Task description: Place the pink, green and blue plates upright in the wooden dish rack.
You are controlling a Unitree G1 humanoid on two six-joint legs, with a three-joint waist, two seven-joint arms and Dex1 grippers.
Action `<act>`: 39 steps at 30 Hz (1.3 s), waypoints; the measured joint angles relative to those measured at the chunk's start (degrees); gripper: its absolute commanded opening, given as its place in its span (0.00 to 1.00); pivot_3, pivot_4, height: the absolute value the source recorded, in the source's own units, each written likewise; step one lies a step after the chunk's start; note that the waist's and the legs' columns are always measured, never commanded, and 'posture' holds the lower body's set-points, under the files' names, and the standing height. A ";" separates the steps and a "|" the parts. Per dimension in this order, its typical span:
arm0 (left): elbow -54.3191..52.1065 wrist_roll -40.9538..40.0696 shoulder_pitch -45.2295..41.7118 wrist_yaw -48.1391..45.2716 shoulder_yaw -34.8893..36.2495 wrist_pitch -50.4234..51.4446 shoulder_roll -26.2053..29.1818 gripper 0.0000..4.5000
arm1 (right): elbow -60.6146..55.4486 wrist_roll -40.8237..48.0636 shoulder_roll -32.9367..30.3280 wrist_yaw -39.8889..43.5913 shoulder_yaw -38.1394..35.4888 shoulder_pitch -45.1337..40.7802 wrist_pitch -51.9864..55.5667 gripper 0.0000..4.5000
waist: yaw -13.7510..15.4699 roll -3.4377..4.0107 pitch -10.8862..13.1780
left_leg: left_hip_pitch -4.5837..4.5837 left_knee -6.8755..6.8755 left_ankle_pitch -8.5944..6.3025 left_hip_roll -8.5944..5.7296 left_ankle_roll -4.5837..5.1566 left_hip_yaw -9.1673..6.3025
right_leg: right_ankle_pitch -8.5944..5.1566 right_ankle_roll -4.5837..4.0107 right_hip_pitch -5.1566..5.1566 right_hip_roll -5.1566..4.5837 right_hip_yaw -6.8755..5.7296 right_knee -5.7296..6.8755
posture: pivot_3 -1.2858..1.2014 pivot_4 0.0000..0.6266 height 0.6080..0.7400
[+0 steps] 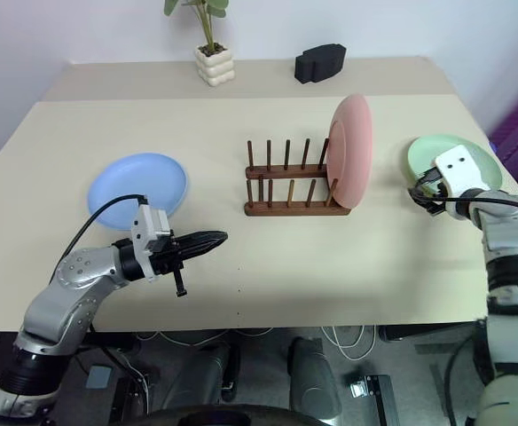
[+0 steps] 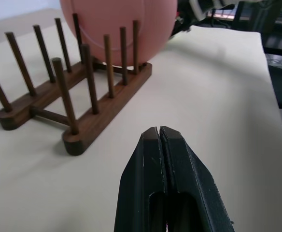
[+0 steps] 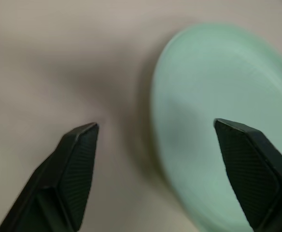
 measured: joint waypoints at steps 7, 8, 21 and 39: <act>-1.25 0.01 0.52 0.55 0.01 0.22 0.02 0.00 | 11.79 -4.77 1.64 -0.45 1.07 -6.54 -5.22 0.45 | -0.12 -0.01 -0.01 | 0.06 0.02 0.00 -0.01 0.00 -0.02 | 0.00 -0.01 0.09 0.00 0.00 0.00 | 0.52 0.24 0.93; -1.32 0.01 0.75 0.64 0.01 0.22 0.02 0.00 | 12.31 -5.05 1.86 -0.48 1.11 -6.69 -5.60 0.33 | -0.09 -0.01 0.00 | 0.06 0.02 0.00 -0.01 0.00 -0.03 | 0.00 -0.01 0.10 0.00 0.00 0.00 | 0.52 0.24 0.93; -1.35 0.24 1.44 0.81 0.02 -0.25 0.03 0.00 | 10.33 -9.47 1.91 -10.22 1.07 -3.64 -12.39 0.01 | -0.09 0.00 -0.01 | 0.08 0.03 0.00 -0.04 0.00 -0.07 | 0.00 0.00 0.14 -0.01 0.00 0.00 | 0.52 0.24 0.93; 2.72 3.35 -1.07 4.50 0.54 -4.96 -3.16 0.00 | -52.67 12.78 6.04 -4.99 -7.00 -5.18 -7.26 0.01 | 0.00 0.12 0.01 | 0.04 -0.01 0.00 0.04 0.00 -0.32 | 0.11 0.19 0.01 0.03 0.02 0.08 | 0.52 0.24 0.93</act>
